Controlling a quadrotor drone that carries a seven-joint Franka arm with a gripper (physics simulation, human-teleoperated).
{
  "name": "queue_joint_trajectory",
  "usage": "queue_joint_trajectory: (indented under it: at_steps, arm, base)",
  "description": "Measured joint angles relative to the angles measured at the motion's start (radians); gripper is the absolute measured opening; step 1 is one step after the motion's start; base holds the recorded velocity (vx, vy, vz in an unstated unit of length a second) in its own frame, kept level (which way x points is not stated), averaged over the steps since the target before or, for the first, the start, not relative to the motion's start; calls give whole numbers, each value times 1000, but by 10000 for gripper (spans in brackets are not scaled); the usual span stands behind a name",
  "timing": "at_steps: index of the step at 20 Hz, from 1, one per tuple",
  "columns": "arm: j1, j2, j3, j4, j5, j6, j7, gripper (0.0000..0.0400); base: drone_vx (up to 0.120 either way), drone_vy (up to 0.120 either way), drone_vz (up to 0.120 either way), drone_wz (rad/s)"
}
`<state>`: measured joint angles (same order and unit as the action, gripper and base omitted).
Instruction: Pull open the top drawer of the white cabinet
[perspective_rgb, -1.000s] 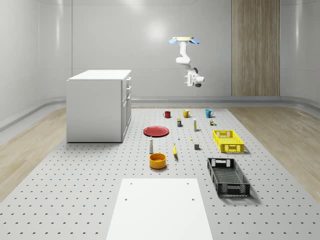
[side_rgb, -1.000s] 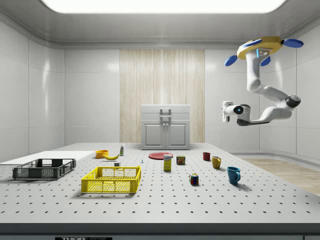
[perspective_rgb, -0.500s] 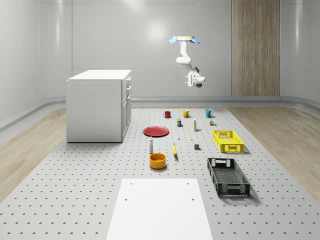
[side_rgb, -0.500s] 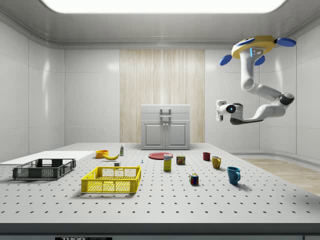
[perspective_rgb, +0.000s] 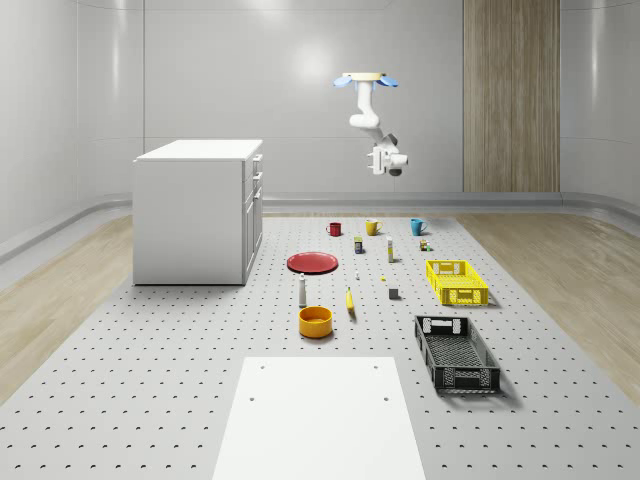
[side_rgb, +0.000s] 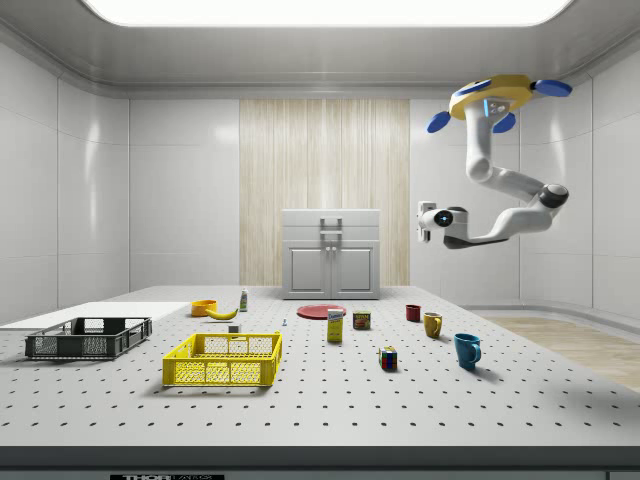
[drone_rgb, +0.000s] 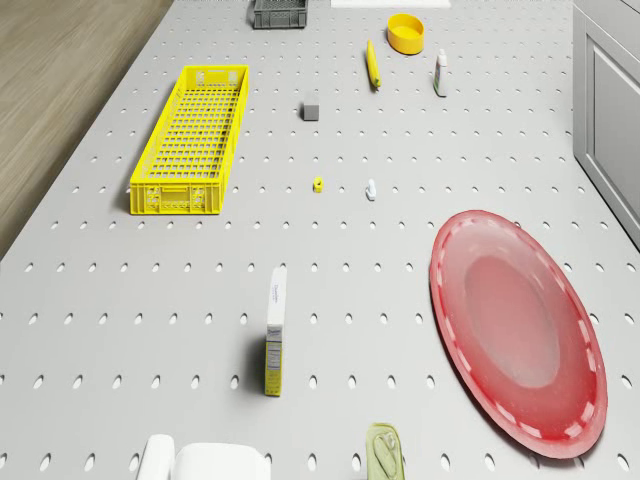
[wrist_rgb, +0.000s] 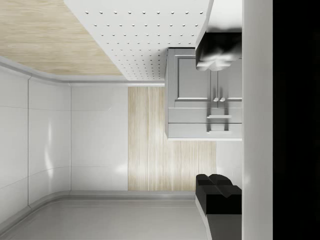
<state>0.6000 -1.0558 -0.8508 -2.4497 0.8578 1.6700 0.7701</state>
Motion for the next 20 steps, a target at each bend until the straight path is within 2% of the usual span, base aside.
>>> queue_joint_trajectory:
  at_steps: [20]
  arm:
    - [50, -53, -16, -7, -43, 47, 35, 305]
  base:
    - [120, 0, 0, 0]
